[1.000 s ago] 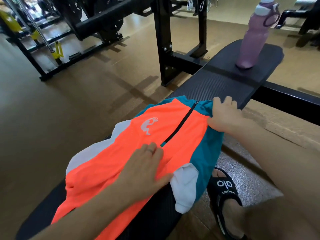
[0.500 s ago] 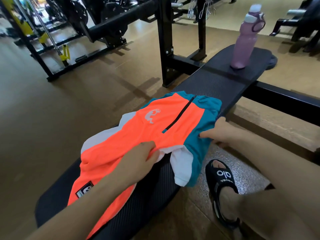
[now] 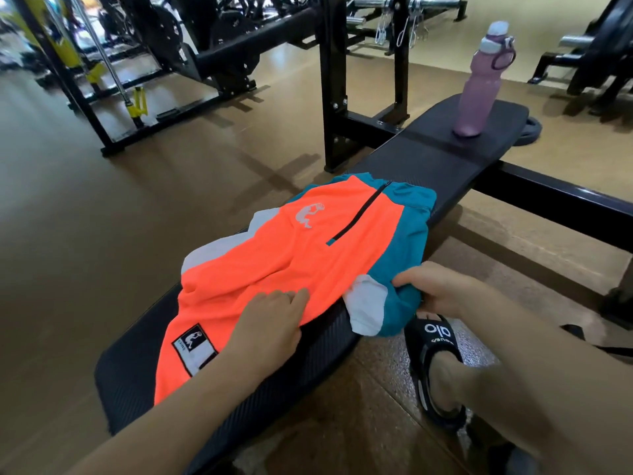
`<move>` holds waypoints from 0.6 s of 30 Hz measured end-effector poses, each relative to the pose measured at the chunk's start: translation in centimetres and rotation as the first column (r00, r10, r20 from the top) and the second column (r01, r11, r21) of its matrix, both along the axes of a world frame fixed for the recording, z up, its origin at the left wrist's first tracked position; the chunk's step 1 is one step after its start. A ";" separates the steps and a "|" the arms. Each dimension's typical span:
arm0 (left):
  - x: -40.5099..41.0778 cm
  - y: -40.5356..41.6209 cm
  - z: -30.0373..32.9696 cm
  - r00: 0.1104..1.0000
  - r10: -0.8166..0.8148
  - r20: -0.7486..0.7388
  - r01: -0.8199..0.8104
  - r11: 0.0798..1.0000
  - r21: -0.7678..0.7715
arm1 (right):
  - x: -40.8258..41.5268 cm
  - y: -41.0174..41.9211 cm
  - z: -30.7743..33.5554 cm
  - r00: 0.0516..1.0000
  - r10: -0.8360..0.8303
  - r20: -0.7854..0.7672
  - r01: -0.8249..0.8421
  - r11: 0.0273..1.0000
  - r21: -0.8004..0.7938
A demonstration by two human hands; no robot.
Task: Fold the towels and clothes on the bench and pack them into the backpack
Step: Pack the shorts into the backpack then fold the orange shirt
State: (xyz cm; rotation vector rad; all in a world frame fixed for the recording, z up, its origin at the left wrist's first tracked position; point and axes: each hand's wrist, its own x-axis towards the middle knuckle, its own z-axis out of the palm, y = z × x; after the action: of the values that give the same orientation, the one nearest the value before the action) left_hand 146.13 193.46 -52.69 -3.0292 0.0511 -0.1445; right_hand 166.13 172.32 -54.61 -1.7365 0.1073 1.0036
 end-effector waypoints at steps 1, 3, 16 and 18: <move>-0.5 0.3 -0.2 0.999 0.037 0.004 -0.037 0.999 0.012 | 0.1 -0.3 0.4 1.000 0.022 0.021 -0.022 0.999 -0.030; -1.1 0.9 -0.1 0.993 0.112 0.046 -0.111 0.994 -0.013 | 0.5 -1.1 1.0 0.996 0.016 0.090 -0.008 0.996 -0.090; -5.5 1.1 1.4 0.975 -0.005 -0.222 -0.028 0.989 -0.146 | -1.0 0.2 2.4 0.510 0.738 0.441 0.039 0.492 -0.870; -5.5 2.7 2.6 0.979 0.134 -0.151 -0.172 0.946 -0.273 | -2.1 2.1 2.9 0.311 0.766 0.562 0.060 0.574 -0.816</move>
State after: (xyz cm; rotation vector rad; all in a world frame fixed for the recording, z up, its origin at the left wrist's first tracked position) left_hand 140.60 196.17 -50.08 -3.3095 -0.2143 0.0678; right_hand 164.07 174.42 -51.70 -2.9905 -0.8423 0.0846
